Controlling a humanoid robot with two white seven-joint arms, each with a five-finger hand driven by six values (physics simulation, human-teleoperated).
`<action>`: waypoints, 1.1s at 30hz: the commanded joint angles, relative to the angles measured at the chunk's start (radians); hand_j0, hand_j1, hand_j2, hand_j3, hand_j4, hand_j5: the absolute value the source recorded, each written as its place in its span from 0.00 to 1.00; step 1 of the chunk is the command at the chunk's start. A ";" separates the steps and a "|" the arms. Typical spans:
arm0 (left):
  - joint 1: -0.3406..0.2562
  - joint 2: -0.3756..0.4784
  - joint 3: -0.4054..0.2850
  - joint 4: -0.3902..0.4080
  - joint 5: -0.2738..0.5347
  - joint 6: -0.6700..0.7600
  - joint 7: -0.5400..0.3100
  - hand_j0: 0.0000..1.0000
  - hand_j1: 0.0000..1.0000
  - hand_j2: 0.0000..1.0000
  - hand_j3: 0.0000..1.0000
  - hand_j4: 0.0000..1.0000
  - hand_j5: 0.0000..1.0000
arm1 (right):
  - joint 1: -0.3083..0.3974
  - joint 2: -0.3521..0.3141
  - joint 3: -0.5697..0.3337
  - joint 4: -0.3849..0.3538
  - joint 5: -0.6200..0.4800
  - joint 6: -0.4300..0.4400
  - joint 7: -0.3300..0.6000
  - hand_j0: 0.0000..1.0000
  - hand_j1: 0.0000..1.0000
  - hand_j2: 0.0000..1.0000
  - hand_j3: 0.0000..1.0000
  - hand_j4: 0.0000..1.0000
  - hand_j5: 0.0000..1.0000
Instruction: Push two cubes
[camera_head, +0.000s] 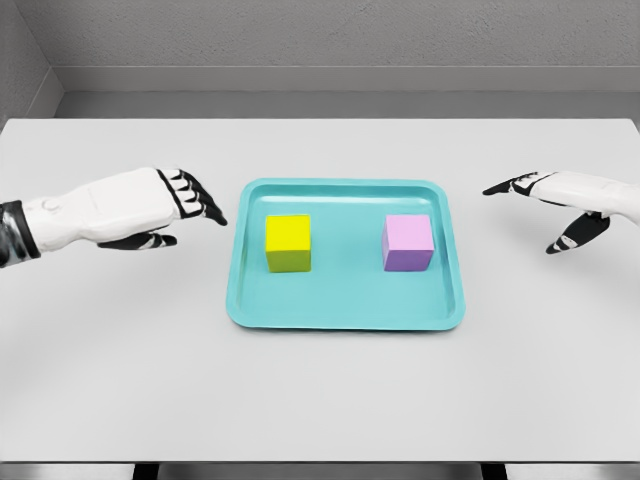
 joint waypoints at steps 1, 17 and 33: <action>0.000 0.006 -0.046 -0.020 0.008 0.001 -0.051 0.71 0.71 0.71 0.71 0.71 0.71 | 0.000 -0.001 -0.002 0.002 -0.007 0.003 0.002 1.00 1.00 1.00 1.00 1.00 1.00; -0.084 -0.030 -0.104 0.089 0.032 0.001 -0.043 0.60 0.60 0.60 0.60 0.60 0.60 | -0.029 -0.001 0.047 0.010 0.006 0.003 0.005 0.39 0.39 0.39 0.39 0.39 0.39; -0.118 -0.139 -0.113 0.171 0.018 0.001 -0.048 0.60 0.60 0.60 0.60 0.60 0.60 | -0.083 0.056 0.121 -0.116 0.126 0.003 0.005 0.10 0.10 0.10 0.10 0.10 0.10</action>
